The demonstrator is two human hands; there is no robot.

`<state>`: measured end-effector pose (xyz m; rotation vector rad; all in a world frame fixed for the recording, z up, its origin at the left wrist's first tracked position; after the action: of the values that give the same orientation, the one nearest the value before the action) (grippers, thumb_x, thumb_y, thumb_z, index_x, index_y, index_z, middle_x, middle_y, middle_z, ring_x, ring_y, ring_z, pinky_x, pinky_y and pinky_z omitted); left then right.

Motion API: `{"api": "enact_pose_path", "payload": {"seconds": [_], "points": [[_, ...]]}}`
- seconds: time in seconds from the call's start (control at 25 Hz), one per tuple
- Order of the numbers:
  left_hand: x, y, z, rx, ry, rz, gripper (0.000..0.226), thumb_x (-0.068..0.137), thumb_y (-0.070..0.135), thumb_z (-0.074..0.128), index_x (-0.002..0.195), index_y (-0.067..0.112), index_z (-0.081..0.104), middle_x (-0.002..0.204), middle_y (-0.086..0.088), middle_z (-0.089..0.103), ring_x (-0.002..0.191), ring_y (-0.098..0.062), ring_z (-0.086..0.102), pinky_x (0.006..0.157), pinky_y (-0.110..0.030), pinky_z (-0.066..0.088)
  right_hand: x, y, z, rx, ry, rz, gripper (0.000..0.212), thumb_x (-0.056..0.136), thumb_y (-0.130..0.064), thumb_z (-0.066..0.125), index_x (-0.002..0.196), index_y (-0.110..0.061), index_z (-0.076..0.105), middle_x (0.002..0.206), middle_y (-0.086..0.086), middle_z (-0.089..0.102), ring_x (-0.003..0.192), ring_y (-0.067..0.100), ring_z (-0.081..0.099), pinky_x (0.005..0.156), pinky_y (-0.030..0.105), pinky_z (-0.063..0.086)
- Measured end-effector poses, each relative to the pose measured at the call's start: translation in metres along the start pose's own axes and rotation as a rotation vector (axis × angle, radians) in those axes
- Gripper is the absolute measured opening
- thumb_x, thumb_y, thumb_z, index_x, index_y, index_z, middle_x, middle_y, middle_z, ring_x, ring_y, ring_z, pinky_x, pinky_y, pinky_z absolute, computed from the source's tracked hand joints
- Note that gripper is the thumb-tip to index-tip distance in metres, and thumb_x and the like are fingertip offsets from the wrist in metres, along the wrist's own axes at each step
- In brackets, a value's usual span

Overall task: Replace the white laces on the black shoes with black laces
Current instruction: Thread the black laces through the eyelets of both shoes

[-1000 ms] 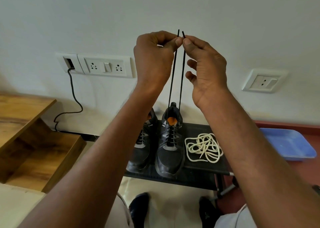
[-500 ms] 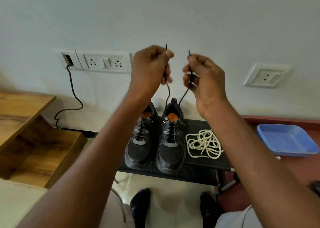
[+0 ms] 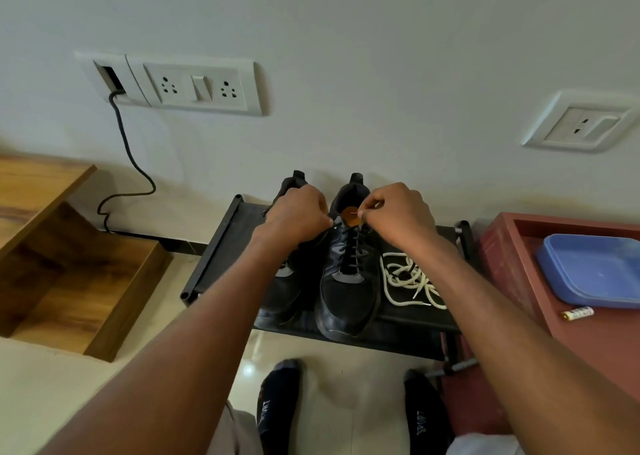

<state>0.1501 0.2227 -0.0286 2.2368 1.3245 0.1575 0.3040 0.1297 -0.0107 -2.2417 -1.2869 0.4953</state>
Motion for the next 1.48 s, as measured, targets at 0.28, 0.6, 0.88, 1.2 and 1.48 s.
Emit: {"api": "enact_pose_path", "payload": {"seconds": [0.28, 0.6, 0.88, 1.2, 1.48], "points": [[0.017, 0.004, 0.019, -0.046, -0.053, 0.065, 0.017, 0.09, 0.025, 0.079, 0.098, 0.012, 0.073, 0.095, -0.007, 0.073, 0.09, -0.024, 0.069, 0.085, -0.041, 0.059, 0.007, 0.008, 0.017, 0.028, -0.007, -0.003, 0.013, 0.094, -0.018, 0.067, 0.093, -0.028, 0.075, 0.092, -0.005, 0.071, 0.086, 0.019, 0.067, 0.073, 0.033, 0.053], [0.016, 0.0, 0.031, -0.082, -0.187, 0.033, 0.021, 0.099, 0.026, 0.07, 0.094, 0.006, 0.068, 0.062, -0.007, 0.069, 0.052, -0.017, 0.069, 0.05, -0.024, 0.049, 0.005, 0.029, 0.03, 0.038, -0.243, 0.103, 0.023, 0.09, -0.017, 0.074, 0.111, -0.016, 0.064, 0.098, 0.004, 0.067, 0.095, 0.023, 0.063, 0.081, 0.039, 0.051], [0.018, -0.004, 0.025, 0.036, -0.098, 0.06, 0.021, 0.095, 0.035, 0.071, 0.077, 0.026, 0.077, 0.082, 0.003, 0.072, 0.078, -0.019, 0.067, 0.069, -0.036, 0.055, 0.01, 0.028, 0.021, -0.129, -0.156, 0.005, 0.014, 0.094, -0.029, 0.074, 0.085, -0.019, 0.078, 0.081, 0.003, 0.072, 0.074, 0.018, 0.065, 0.058, 0.026, 0.042], [0.019, -0.009, 0.018, 0.118, -0.027, -0.014, 0.025, 0.092, 0.039, 0.074, 0.071, 0.025, 0.078, 0.081, 0.005, 0.071, 0.079, -0.017, 0.064, 0.066, -0.033, 0.049, 0.018, 0.053, 0.016, -0.115, -0.119, 0.083, 0.01, 0.09, -0.036, 0.079, 0.087, -0.026, 0.081, 0.086, -0.001, 0.072, 0.074, 0.014, 0.061, 0.063, 0.029, 0.043], [0.006, -0.019, -0.02, 0.124, -0.021, -0.005, 0.031, 0.096, 0.039, 0.07, 0.072, 0.021, 0.075, 0.07, 0.001, 0.065, 0.072, -0.02, 0.062, 0.064, -0.032, 0.043, 0.013, 0.076, -0.032, -0.211, -0.082, 0.096, 0.012, 0.092, -0.035, 0.079, 0.097, -0.026, 0.082, 0.104, 0.003, 0.076, 0.09, 0.02, 0.062, 0.08, 0.034, 0.044]]}}
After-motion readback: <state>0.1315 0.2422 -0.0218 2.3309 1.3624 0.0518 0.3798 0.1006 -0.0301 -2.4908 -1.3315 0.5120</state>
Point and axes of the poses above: each hand's wrist, its own x-axis towards the middle knuckle, its own z-axis out of the palm, y = z × x, the point moved 10 cm from there along x, towards the middle knuckle
